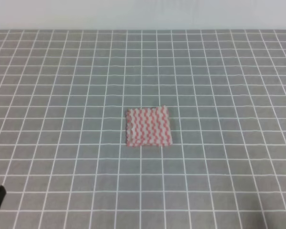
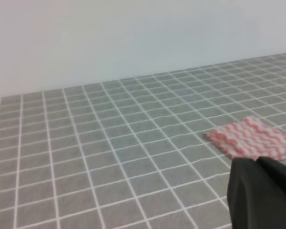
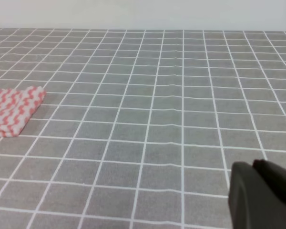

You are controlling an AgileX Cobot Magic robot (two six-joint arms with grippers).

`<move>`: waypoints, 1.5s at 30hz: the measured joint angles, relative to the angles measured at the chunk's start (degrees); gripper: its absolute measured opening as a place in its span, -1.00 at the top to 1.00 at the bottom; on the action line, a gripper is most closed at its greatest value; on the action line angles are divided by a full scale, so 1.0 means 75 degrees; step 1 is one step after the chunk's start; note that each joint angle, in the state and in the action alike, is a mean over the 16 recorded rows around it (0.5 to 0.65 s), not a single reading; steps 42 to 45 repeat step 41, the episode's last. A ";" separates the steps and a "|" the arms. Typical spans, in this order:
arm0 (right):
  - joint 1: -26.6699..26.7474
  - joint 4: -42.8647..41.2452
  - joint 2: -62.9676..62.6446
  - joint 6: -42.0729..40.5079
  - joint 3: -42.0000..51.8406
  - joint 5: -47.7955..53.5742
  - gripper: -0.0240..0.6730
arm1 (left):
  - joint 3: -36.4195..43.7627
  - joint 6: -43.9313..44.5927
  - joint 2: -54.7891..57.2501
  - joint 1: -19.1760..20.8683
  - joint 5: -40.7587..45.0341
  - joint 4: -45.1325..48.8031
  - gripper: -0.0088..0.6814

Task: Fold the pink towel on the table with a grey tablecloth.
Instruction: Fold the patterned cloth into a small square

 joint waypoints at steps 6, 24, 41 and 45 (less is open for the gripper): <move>0.0000 0.0000 0.0001 0.0000 0.0000 -0.0002 0.97 | 0.0026 -0.2241 -0.0476 0.0884 0.0797 0.2158 0.98; -0.0001 0.0000 0.0009 0.0000 0.0000 -0.0017 0.97 | 0.0026 -0.3468 -0.1151 0.1801 0.2524 0.3722 0.98; -0.0001 0.0000 0.0010 0.0000 0.0000 -0.0017 0.98 | 0.0037 -0.3469 -0.1160 0.1802 0.2513 0.3726 0.98; -0.0001 0.0000 0.0010 0.0000 0.0000 -0.0017 0.98 | 0.0037 -0.3469 -0.1160 0.1802 0.2513 0.3726 0.98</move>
